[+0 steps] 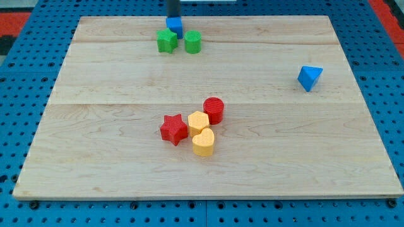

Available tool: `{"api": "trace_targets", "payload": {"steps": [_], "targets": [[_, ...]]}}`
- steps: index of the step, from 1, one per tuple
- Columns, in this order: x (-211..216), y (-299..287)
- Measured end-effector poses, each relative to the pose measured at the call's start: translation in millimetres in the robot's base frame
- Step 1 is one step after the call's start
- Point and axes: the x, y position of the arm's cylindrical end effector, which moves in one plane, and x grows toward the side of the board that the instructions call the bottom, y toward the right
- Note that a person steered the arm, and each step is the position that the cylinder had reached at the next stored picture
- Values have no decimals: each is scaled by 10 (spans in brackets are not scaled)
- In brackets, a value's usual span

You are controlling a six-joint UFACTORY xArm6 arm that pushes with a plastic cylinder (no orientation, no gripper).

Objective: Push the blue triangle into green circle

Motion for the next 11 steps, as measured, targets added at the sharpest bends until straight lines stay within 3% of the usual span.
{"api": "trace_targets", "payload": {"steps": [1,2,3,4,5,6,8,10,11], "targets": [[101,148],[217,678],[256,2062],[818,3237],[1830,3485],[2136,3380],[1612,1707],[1271,764],[1029,755]]}}
